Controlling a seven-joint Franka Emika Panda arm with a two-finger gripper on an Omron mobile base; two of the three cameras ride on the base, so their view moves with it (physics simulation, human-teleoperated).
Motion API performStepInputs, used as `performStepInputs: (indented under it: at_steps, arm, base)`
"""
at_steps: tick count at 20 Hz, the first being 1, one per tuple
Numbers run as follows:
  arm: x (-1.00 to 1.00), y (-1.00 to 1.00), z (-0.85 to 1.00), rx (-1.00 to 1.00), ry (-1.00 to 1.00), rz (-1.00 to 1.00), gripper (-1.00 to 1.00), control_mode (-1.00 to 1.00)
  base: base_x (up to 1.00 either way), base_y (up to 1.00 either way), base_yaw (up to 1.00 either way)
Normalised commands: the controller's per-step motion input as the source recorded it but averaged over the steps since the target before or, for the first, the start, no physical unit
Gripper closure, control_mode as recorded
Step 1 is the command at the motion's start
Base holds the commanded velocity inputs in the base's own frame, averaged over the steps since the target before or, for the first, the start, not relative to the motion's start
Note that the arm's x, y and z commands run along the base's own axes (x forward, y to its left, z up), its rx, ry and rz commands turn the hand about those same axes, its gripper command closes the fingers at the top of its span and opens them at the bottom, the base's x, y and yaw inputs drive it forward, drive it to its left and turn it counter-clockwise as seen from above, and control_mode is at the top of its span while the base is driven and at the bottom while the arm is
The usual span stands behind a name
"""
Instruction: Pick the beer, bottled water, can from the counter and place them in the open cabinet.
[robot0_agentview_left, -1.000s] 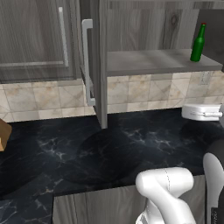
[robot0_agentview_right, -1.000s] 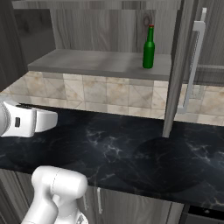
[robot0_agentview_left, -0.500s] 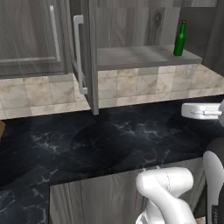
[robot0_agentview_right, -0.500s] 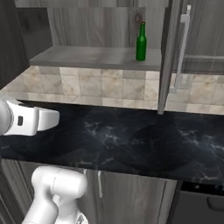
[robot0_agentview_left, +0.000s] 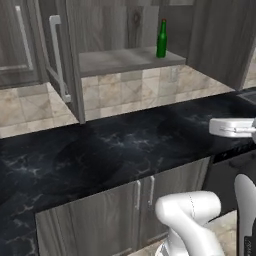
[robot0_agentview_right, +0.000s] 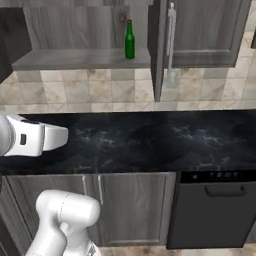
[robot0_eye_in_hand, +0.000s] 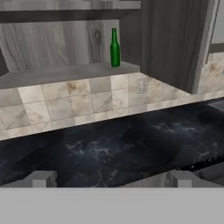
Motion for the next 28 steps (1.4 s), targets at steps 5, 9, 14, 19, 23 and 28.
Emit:
performStepInputs:
  at_steps: [5,9,14,19,23,28]
  arm:
    - [0.0,0.0,0.0,0.0,0.0,0.0,-1.0,1.0]
    - [0.0,0.0,0.0,0.0,0.0,0.0,-1.0,1.0]
    - [0.0,0.0,0.0,0.0,0.0,0.0,-1.0,1.0]
    - [0.0,0.0,0.0,0.0,0.0,0.0,-1.0,1.0]
    - [0.0,0.0,0.0,0.0,0.0,0.0,-1.0,1.0]
    - [0.0,0.0,0.0,0.0,0.0,0.0,-1.0,1.0]
  base:
    - [-0.18,-0.36,-0.38]
    - [-0.19,-0.59,-0.4]
    - [-0.16,-0.68,-0.41]
    - [0.0,-0.82,-0.45]
    - [0.0,-0.72,-0.44]
    - [-0.02,-0.53,-0.43]
